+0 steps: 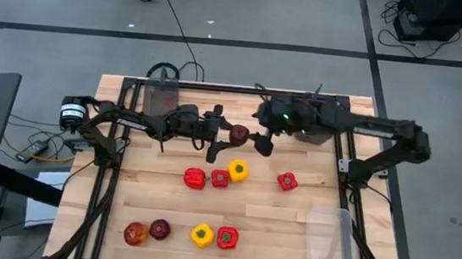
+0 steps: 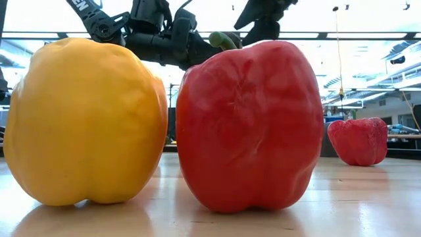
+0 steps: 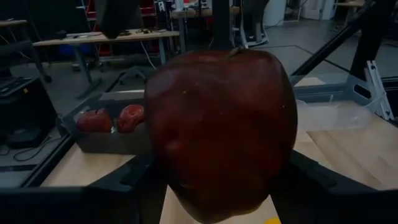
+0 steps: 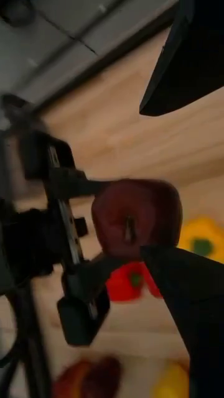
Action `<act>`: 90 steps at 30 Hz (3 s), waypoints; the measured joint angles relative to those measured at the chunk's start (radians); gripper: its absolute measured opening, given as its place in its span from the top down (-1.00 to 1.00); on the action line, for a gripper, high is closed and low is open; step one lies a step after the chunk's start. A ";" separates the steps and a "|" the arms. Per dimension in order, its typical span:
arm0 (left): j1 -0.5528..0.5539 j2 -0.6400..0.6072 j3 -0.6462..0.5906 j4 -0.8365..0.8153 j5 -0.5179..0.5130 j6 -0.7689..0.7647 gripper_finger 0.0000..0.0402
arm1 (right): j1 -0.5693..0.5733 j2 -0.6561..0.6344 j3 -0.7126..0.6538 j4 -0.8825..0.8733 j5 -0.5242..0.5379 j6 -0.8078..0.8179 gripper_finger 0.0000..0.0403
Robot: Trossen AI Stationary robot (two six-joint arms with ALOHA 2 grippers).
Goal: Sort produce into baskets
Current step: Put the top apple into the right dark gray bin
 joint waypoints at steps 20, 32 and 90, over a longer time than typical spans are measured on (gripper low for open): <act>-0.004 0.000 0.000 0.003 -0.002 0.001 -0.17 | -0.007 0.403 0.509 -0.490 -0.154 -0.134 -0.73; -0.005 -0.001 0.002 0.001 -0.048 -0.029 -0.33 | -0.019 0.384 0.509 -0.489 -0.131 -0.095 -0.21; 0.002 -0.029 0.000 -0.275 -0.063 -0.085 -0.69 | -0.812 0.044 -0.340 -0.283 0.263 0.515 -0.22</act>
